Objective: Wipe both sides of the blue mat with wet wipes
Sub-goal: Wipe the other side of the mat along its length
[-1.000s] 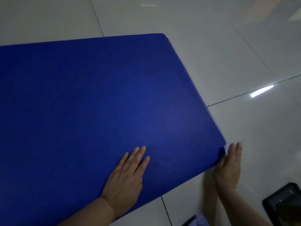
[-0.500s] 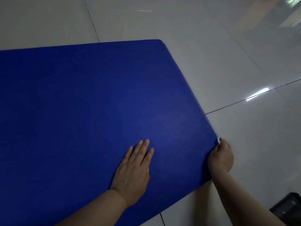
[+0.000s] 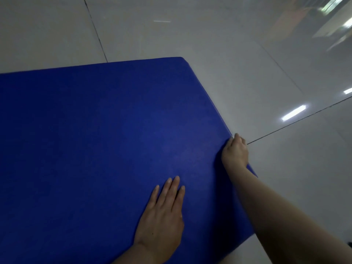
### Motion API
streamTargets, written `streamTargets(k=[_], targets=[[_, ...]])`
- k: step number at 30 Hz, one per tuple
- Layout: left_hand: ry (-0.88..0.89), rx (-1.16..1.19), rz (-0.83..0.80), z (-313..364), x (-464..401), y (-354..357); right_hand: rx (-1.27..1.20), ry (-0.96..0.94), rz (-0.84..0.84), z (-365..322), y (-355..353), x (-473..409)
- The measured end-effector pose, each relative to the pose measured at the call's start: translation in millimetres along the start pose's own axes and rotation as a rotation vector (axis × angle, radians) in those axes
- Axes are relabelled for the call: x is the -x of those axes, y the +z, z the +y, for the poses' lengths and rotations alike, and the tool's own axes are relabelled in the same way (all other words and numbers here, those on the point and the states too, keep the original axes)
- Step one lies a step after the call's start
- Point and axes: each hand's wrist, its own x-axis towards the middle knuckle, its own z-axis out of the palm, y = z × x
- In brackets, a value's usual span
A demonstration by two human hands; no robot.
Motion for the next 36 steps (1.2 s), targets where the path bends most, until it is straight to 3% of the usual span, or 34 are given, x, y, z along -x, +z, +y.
streamTargets(k=[7, 18, 36], targets=[[-0.011, 0.022, 0.004, -2, -3, 0, 0.054, -0.059, -0.062, -39, 22, -29], [-0.001, 0.041, -0.017, -5, -4, -5, 0.141, -0.441, -0.324, -4, -4, -50], [-0.021, 0.024, -0.070, -2, -5, -16, 0.255, -0.263, -0.295, 99, -53, 43]])
